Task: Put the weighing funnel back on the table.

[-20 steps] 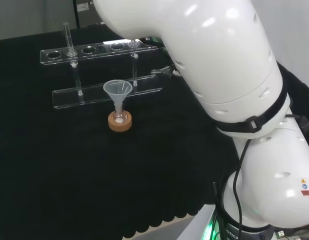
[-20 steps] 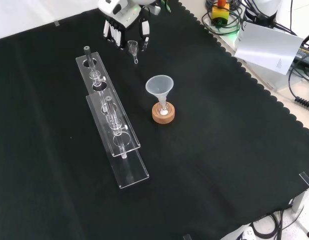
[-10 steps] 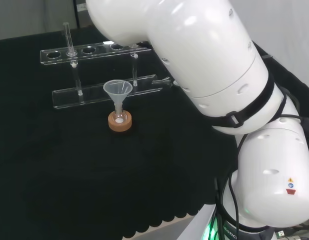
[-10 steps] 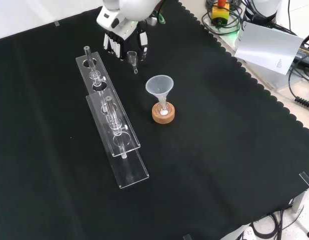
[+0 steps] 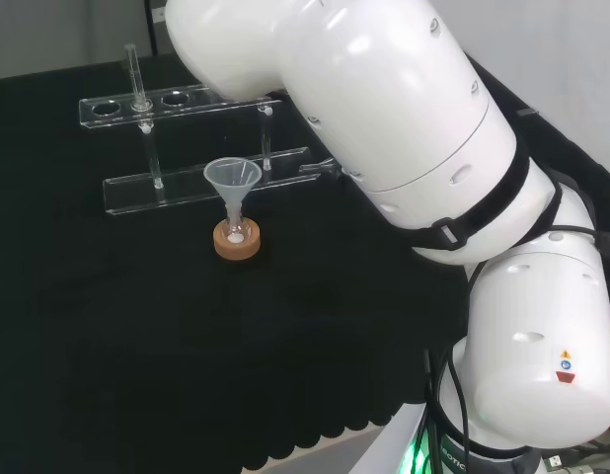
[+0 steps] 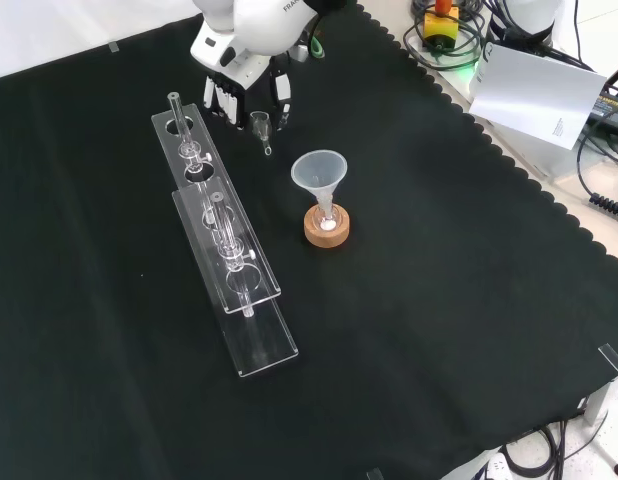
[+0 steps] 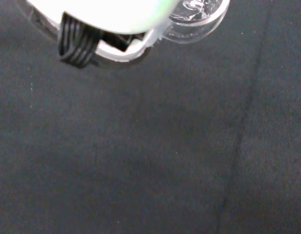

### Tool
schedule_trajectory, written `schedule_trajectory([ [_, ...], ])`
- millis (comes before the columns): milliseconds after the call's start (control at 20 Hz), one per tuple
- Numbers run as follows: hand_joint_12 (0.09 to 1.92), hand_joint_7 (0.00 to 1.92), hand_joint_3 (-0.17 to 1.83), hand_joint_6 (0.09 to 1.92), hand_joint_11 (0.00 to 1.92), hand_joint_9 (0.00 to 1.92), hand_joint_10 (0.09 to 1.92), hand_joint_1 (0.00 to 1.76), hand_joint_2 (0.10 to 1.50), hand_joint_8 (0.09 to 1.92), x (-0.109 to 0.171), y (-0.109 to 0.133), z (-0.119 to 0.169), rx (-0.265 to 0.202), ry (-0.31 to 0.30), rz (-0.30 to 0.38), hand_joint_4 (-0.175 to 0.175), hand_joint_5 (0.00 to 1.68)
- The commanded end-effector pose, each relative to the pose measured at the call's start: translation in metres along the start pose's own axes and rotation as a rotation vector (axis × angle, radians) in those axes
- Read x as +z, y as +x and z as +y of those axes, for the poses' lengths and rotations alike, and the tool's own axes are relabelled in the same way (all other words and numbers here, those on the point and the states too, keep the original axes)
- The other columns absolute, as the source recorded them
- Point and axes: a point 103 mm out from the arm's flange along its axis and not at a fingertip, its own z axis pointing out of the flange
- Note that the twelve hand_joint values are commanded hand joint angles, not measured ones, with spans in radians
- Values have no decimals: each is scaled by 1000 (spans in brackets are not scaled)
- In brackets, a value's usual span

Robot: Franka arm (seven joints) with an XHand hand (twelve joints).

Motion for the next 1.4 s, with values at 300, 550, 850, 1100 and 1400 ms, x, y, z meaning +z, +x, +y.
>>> schedule_trajectory([
  [300,1116,1322,737,834,709,1226,357,1276,628,654,26,-12,-6,-1,-6,-14,67,1186],
  [550,1117,1321,736,835,708,1225,357,1276,629,655,33,-13,-7,7,2,-20,67,1185],
  [850,1118,1321,735,835,707,1224,357,1276,629,655,37,-9,-7,16,14,-23,67,1185],
  [1100,1118,1320,735,835,707,1223,357,1275,630,656,41,-7,-9,19,8,-22,67,1185],
  [1400,1119,1319,734,835,706,1222,356,1275,631,657,58,-6,-14,14,16,-24,67,1185],
])
